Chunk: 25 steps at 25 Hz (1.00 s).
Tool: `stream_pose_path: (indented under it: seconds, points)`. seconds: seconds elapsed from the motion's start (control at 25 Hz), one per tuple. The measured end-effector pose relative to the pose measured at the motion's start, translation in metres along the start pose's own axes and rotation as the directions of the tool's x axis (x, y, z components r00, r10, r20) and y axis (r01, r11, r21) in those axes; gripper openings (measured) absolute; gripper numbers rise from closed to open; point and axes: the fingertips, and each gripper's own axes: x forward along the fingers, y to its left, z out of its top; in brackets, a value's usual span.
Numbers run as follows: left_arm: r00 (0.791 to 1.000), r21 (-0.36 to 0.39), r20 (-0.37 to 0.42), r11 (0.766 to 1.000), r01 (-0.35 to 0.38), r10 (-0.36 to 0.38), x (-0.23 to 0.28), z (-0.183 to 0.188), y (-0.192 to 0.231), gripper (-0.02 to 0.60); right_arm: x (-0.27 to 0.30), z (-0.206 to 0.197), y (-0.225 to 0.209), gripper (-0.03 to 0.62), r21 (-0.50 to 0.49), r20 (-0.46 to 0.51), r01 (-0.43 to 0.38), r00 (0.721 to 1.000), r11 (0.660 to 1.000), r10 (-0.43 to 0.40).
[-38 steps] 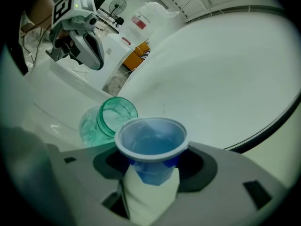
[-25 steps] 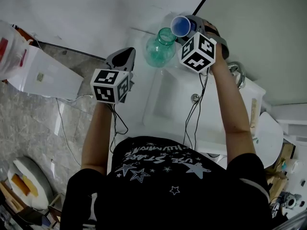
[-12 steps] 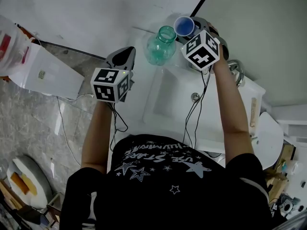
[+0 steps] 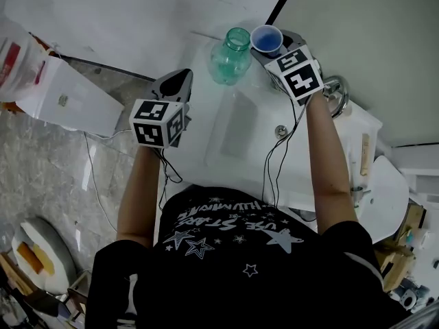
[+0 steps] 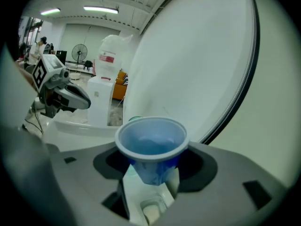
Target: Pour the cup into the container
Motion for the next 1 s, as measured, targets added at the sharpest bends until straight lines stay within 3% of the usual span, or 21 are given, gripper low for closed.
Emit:
stream_pose_path:
  seconds: [0.32, 0.56, 0.84, 1.0]
  points:
    - [1.000, -0.011, -0.017, 1.000, -0.013, 0.013, -0.024, -0.020, -0.010, 0.011, -0.012, -0.016, 0.047, 0.279, 0.147, 0.083, -0.081, 0.994, 0.986, 0.069]
    - [0.999, -0.025, -0.032, 0.999, -0.030, 0.029, -0.039, -0.038, -0.011, 0.011, -0.012, -0.021, 0.085, 0.279, 0.199, 0.162, -0.127, 0.982, 0.972, 0.096]
    - [0.997, -0.034, -0.029, 0.997, -0.072, 0.071, -0.054, -0.055, -0.005, 0.011, -0.005, -0.020, 0.121, 0.282, 0.260, 0.305, -0.184, 0.947, 0.948, 0.101]
    - [0.995, -0.042, -0.044, 0.995, -0.091, 0.089, -0.061, -0.072, 0.002, 0.011, 0.008, -0.030, 0.146, 0.284, 0.279, 0.337, -0.208, 0.935, 0.938, 0.107]
